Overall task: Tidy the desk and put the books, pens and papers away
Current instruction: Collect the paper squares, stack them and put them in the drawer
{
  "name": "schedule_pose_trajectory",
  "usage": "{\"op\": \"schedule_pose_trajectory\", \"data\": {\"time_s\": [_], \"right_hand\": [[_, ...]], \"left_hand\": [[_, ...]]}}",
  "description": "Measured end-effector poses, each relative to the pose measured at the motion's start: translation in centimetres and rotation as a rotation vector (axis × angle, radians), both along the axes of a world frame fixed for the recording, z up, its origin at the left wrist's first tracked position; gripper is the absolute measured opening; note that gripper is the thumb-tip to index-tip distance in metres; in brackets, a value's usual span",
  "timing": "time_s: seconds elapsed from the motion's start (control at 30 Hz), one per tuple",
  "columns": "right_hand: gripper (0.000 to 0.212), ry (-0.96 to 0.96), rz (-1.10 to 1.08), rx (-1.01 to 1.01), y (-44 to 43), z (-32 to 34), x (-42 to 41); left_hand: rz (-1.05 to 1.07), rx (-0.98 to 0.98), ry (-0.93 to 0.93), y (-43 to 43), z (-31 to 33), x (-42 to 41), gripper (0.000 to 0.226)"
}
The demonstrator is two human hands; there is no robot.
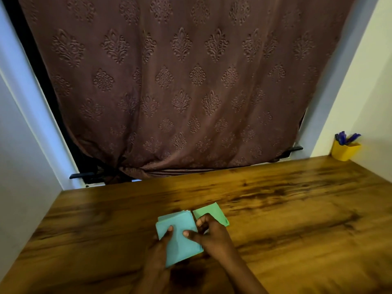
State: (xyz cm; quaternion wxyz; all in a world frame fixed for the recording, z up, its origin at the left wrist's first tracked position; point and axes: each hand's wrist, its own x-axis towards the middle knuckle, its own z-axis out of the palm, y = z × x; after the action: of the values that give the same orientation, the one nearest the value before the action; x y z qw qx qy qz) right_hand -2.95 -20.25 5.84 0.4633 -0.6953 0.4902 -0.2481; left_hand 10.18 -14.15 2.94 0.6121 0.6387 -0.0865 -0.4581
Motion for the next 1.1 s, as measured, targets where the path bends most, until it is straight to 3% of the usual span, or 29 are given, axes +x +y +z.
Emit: {"op": "schedule_pose_trajectory", "data": {"time_s": [0.2, 0.33, 0.43, 0.6, 0.77, 0.87, 1.0, 1.1], "right_hand": [[0.036, -0.149, -0.132, 0.061, -1.3, -1.4, -3.2], [0.029, -0.198, -0.147, 0.053, -2.6, -1.6, -6.1], [0.014, -0.25, -0.074, 0.121, -3.9, -0.5, -8.0], [0.013, -0.212, 0.03, 0.209, -7.0, 0.9, -10.5], [0.012, -0.293, -0.129, 0.155, -12.5, 2.1, -13.3], [0.026, -0.169, -0.161, 0.128, -16.3, 0.6, -14.7], [0.046, 0.405, -0.112, -0.071, -17.7, -2.8, -16.0], [0.036, 0.235, -0.086, -0.115, -15.5, -2.7, -16.8]], "left_hand": [[-0.057, -0.149, 0.074, -0.5, 1.2, -3.2, 0.024], [-0.028, -0.185, 0.159, -1.1, 1.6, -5.3, 0.032], [0.0, -0.198, 0.128, -1.8, 2.4, -7.1, 0.037], [0.034, -0.173, 0.005, -3.9, 3.4, -9.5, 0.038], [0.126, -0.126, -0.033, -5.2, 3.8, -10.9, 0.042], [0.155, -0.054, -0.094, -5.9, 1.9, -11.1, 0.049], [0.201, 0.069, -0.129, -5.8, 0.2, -11.6, 0.054], [0.226, 0.15, -0.15, -5.6, -0.1, -13.0, 0.06]]}}
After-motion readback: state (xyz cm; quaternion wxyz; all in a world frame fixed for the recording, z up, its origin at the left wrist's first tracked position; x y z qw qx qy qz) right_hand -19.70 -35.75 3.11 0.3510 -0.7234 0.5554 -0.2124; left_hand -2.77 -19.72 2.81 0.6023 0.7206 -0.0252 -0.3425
